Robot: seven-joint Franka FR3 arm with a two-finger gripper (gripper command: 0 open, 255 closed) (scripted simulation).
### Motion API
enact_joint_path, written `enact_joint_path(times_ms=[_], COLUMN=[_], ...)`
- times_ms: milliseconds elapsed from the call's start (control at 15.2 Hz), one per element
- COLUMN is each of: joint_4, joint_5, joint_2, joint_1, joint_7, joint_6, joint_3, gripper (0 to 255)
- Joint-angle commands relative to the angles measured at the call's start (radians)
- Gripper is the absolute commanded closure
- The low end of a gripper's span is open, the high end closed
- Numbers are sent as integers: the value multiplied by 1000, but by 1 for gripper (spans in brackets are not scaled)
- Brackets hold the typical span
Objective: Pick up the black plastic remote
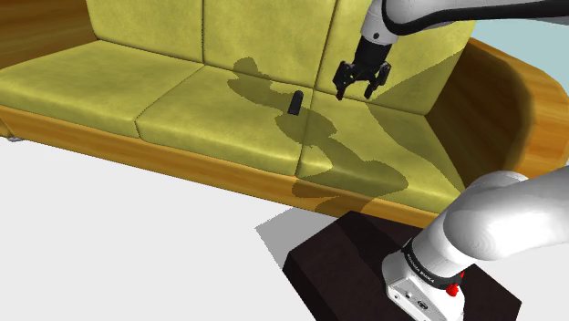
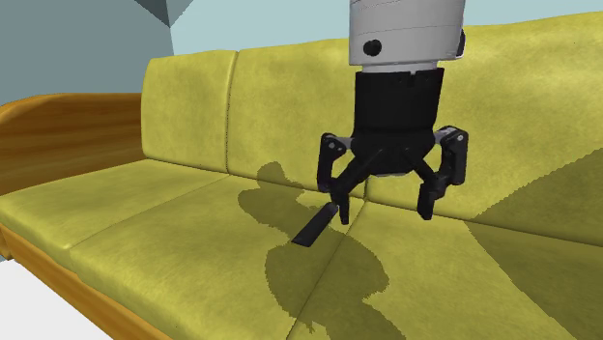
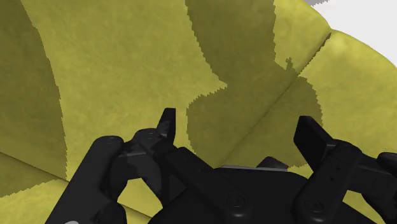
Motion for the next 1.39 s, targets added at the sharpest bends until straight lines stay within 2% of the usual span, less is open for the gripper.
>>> enact_joint_path(times_ms=[0, 330, 660, 1320], joint_4=[26, 124, 259, 618], joint_5=[-3, -25, -65, -137], joint_2=[78, 268, 460, 832], joint_1=[-10, -34, -53, -59], joint_7=[57, 193, 328, 551], joint_6=[59, 166, 236, 268], joint_3=[15, 46, 62, 35], gripper=[0, 0, 0, 0])
